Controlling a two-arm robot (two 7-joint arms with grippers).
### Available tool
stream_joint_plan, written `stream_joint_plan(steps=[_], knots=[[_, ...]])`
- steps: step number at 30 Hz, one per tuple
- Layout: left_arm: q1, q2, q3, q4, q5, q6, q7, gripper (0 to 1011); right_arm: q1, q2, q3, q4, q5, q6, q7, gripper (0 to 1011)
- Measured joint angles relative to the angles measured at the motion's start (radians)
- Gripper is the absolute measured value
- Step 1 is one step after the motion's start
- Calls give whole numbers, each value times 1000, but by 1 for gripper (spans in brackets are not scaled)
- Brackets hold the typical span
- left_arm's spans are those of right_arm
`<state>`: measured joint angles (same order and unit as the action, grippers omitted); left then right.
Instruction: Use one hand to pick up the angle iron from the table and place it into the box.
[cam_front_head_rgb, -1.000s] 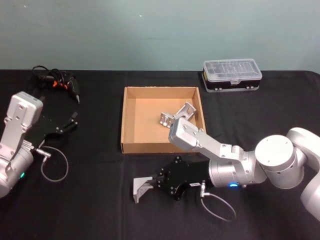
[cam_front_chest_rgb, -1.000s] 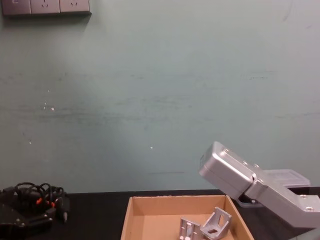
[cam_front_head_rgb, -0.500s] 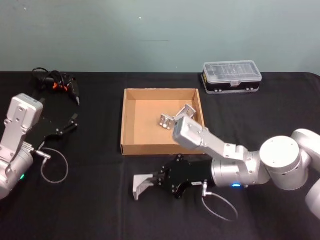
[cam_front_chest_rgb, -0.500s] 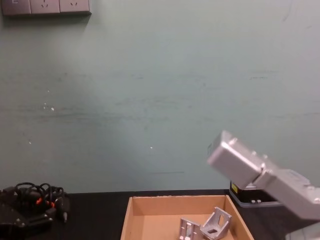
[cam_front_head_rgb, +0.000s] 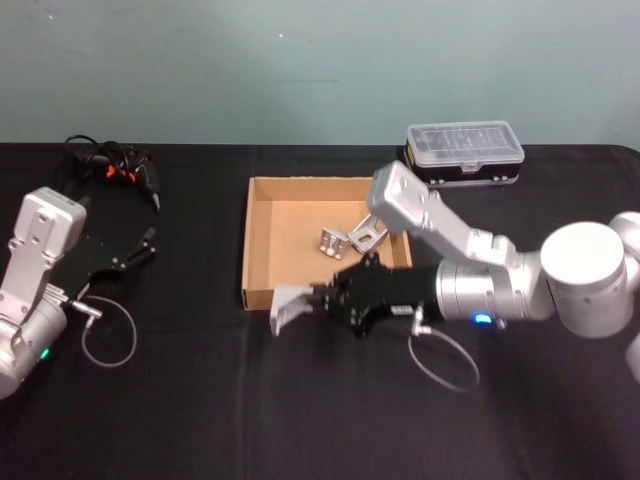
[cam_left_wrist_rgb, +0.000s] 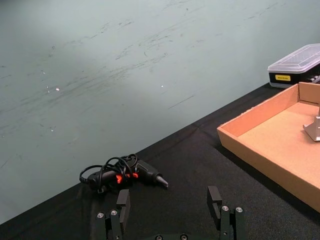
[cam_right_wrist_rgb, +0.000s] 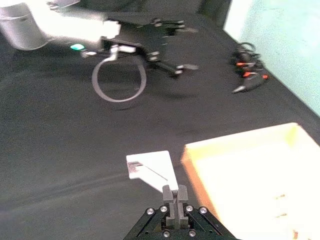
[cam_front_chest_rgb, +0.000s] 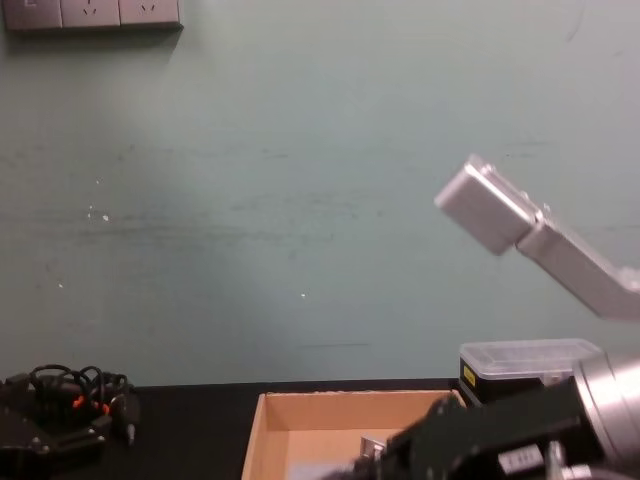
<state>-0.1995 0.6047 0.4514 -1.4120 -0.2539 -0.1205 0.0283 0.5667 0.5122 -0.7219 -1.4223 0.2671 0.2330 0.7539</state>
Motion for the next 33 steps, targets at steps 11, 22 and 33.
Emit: stream_joint_plan(steps=[11, 22, 33], knots=[[0, 0, 0, 0, 0, 0, 0, 1011, 134, -90, 12, 194, 18, 45, -17, 45], [0, 0, 0, 0, 0, 0, 0, 1011, 208, -173, -6, 361, -5, 53, -45, 45], [0, 0, 0, 0, 0, 0, 0, 1011, 236, -215, -17, 457, -39, 48, -44, 45]])
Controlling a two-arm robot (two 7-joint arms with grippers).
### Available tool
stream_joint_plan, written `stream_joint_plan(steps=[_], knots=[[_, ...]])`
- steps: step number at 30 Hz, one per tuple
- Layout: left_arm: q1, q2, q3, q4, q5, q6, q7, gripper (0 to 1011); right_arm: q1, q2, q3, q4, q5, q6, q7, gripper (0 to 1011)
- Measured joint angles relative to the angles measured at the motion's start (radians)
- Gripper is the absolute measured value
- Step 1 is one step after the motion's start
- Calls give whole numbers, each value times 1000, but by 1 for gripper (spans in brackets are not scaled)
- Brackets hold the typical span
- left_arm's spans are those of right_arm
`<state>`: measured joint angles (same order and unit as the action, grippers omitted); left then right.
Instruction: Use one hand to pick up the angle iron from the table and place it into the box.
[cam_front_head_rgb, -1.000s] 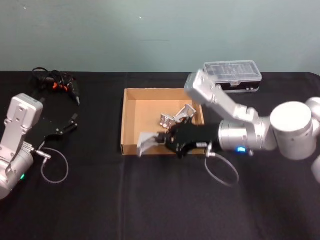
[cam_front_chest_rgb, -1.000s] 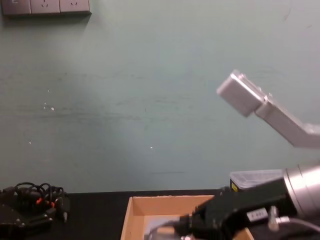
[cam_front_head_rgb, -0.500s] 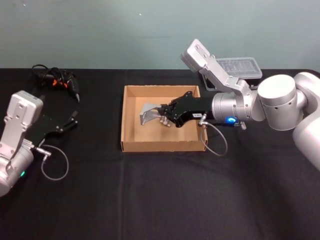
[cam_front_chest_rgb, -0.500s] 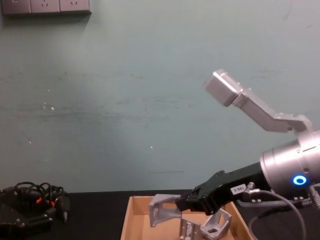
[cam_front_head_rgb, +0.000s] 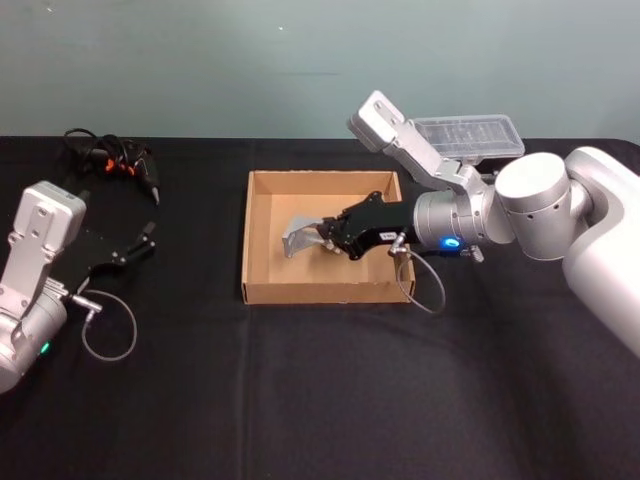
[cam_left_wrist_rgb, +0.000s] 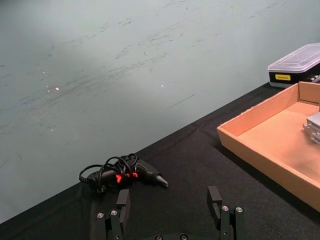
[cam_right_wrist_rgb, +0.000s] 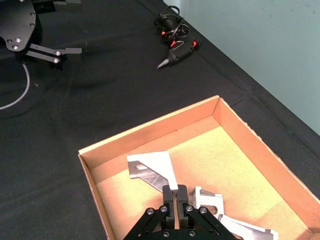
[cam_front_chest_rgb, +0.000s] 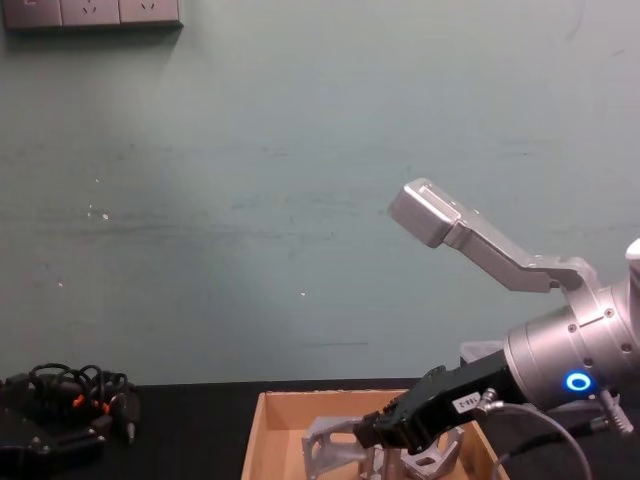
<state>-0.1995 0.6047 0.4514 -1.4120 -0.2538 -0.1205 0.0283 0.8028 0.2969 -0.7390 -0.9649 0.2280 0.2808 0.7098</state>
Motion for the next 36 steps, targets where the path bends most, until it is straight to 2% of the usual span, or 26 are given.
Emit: stream_joint_plan(steps=[12, 22, 28, 35, 36], knots=[[0, 0, 0, 0, 0, 0, 0, 1011, 3, -27, 0, 34, -29, -8, 2, 45], [0, 0, 0, 0, 0, 0, 0, 1011, 3, -25, 0, 32, -28, -8, 2, 51], [0, 0, 0, 0, 0, 0, 0, 1011, 3, -25, 0, 31, -27, -8, 2, 176], [0, 0, 0, 0, 0, 0, 0, 1011, 2, -24, 0, 30, -26, -7, 2, 387], [0, 0, 0, 0, 0, 0, 0, 1011, 2, -24, 0, 30, -26, -7, 2, 446]])
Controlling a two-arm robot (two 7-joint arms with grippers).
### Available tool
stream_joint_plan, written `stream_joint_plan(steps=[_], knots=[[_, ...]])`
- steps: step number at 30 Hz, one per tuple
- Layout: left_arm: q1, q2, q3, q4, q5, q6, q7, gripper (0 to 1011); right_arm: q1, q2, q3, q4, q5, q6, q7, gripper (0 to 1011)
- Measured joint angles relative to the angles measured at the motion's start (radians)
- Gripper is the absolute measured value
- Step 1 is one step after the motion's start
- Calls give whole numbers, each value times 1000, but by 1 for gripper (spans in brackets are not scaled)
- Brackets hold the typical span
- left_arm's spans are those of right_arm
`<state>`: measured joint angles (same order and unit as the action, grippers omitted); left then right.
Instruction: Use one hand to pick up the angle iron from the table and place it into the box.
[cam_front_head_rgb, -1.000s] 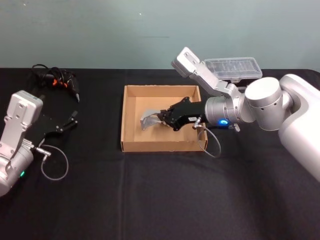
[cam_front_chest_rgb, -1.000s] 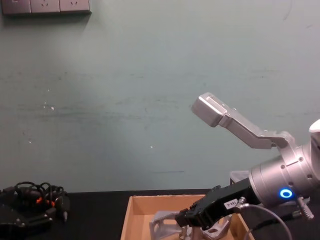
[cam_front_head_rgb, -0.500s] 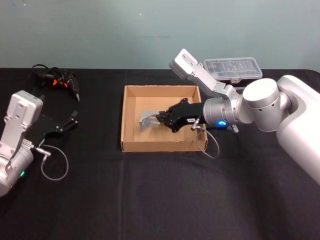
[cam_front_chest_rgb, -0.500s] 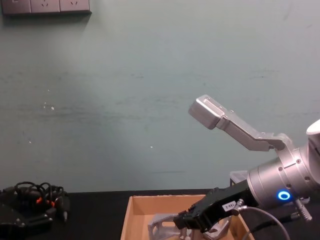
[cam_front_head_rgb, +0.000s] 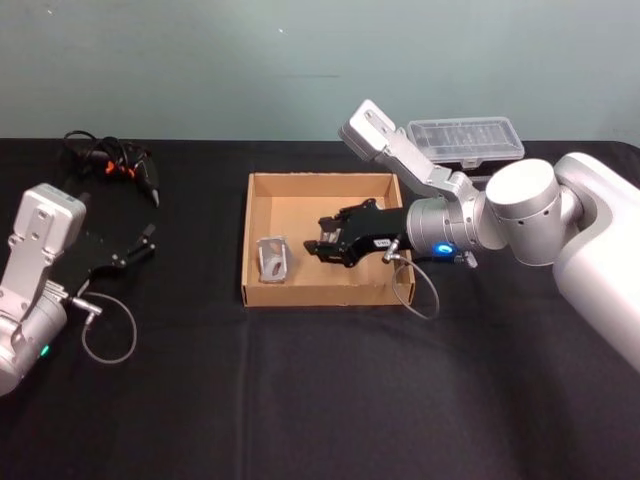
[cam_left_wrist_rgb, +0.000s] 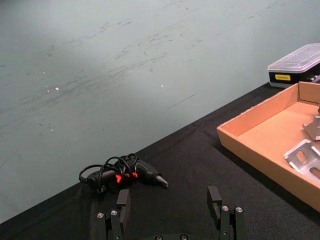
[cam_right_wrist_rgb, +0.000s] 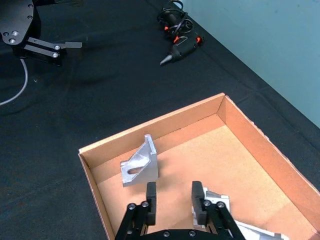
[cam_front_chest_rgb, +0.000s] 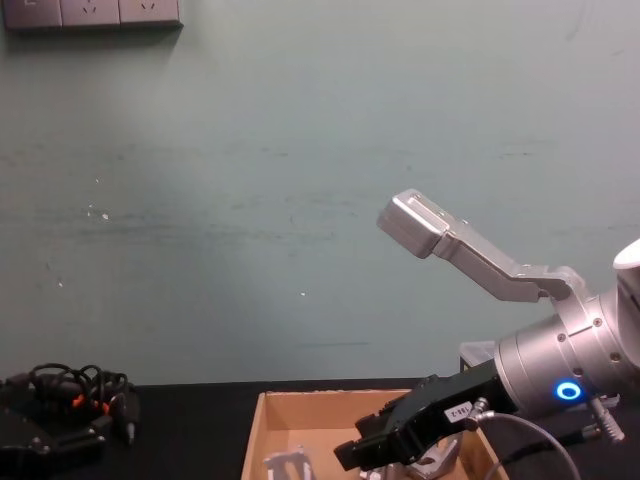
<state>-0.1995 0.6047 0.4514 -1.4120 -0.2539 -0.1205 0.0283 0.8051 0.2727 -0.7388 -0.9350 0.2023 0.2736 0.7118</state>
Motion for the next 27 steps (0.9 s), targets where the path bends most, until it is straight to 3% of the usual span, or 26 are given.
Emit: stream_joint_plan(steps=[19, 22, 27], knots=[[0, 0, 0, 0, 0, 0, 0, 1011, 0, 1, 0, -1, 0, 0, 0, 997], [0, 0, 0, 0, 0, 0, 0, 1011, -10, 9, 6, -21, 0, 2, -3, 1002], [0, 0, 0, 0, 0, 0, 0, 1011, -59, 49, 38, -120, 10, 16, -28, 1003]])
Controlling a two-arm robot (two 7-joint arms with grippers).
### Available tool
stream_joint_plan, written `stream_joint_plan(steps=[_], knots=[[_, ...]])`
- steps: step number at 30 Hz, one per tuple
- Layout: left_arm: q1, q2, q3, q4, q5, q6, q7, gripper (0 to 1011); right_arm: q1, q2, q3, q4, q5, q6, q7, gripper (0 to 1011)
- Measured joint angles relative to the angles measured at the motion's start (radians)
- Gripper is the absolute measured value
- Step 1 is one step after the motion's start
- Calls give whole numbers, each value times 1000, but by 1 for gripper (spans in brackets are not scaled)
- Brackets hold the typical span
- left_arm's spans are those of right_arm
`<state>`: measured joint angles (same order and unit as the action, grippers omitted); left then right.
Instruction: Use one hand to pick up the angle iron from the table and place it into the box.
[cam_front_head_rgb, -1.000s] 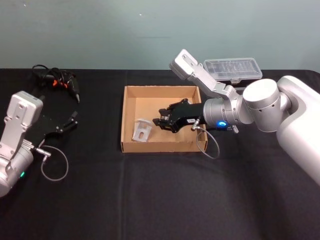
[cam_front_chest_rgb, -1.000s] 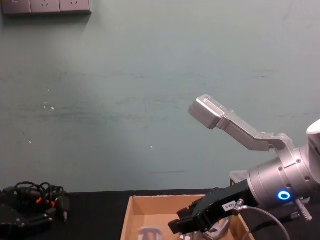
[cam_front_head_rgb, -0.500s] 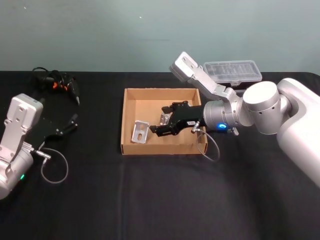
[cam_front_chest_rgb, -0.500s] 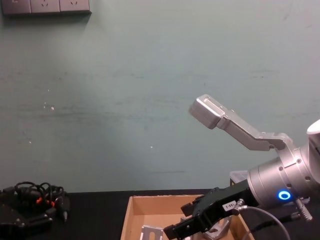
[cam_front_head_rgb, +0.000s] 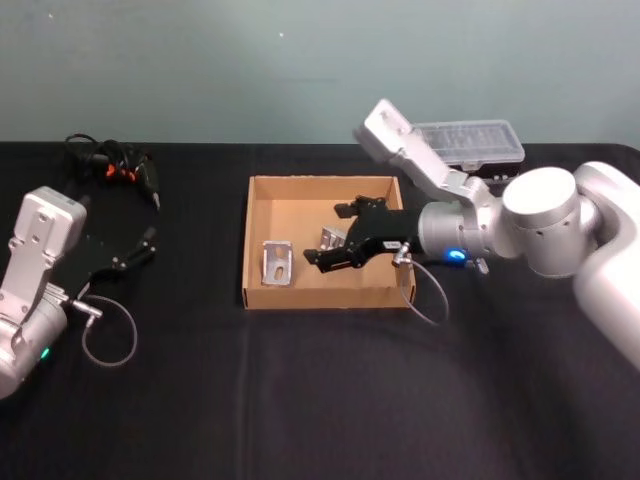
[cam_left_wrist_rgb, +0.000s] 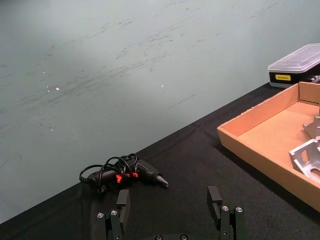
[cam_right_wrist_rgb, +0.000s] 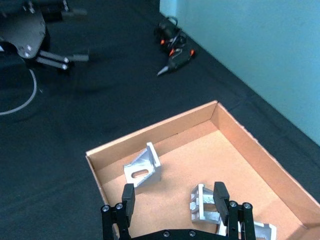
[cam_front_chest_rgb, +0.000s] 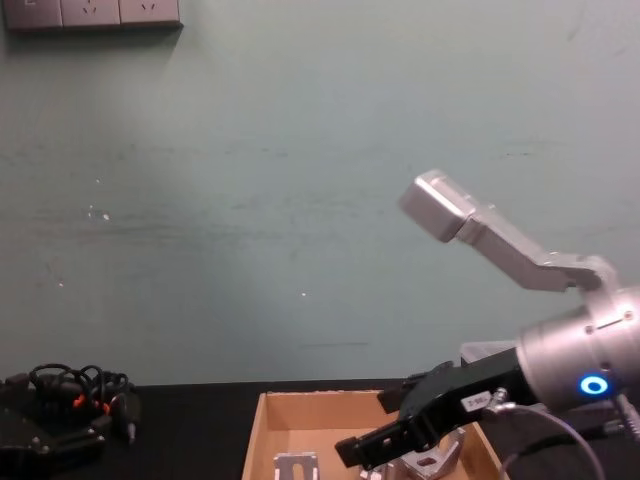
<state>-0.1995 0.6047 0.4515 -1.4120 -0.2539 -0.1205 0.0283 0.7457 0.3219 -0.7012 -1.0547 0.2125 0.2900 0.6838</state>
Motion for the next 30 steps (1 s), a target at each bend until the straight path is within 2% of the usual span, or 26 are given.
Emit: stream_joint_plan(steps=[3, 4, 7, 10, 12, 13, 18, 22, 27, 30], knots=[[0, 0, 0, 0, 0, 0, 0, 1011, -54, 37, 32, -93, 13, 6, -37, 1002], [0, 0, 0, 0, 0, 0, 0, 1011, -88, 56, 51, -144, 20, 6, -65, 1002], [0, 0, 0, 0, 0, 0, 0, 1011, -147, 84, 86, -223, 30, 6, -115, 1002], [0, 0, 0, 0, 0, 0, 0, 1011, -227, 109, 135, -312, 40, 2, -187, 1002], [0, 0, 0, 0, 0, 0, 0, 1011, -331, 121, 194, -404, 39, -7, -297, 1003], [0, 0, 0, 0, 0, 0, 0, 1011, -352, 122, 204, -420, 37, -9, -319, 1002], [0, 0, 0, 0, 0, 0, 0, 1011, -449, 110, 261, -472, 14, -22, -447, 1003], [0, 0, 0, 0, 0, 0, 0, 1011, -495, 90, 287, -483, -19, -45, -530, 1003], [0, 0, 0, 0, 0, 0, 0, 1011, -528, 61, 300, -480, -74, -59, -618, 1003], [0, 0, 0, 0, 0, 0, 0, 1011, -535, 52, 302, -477, -95, -58, -644, 1003]])
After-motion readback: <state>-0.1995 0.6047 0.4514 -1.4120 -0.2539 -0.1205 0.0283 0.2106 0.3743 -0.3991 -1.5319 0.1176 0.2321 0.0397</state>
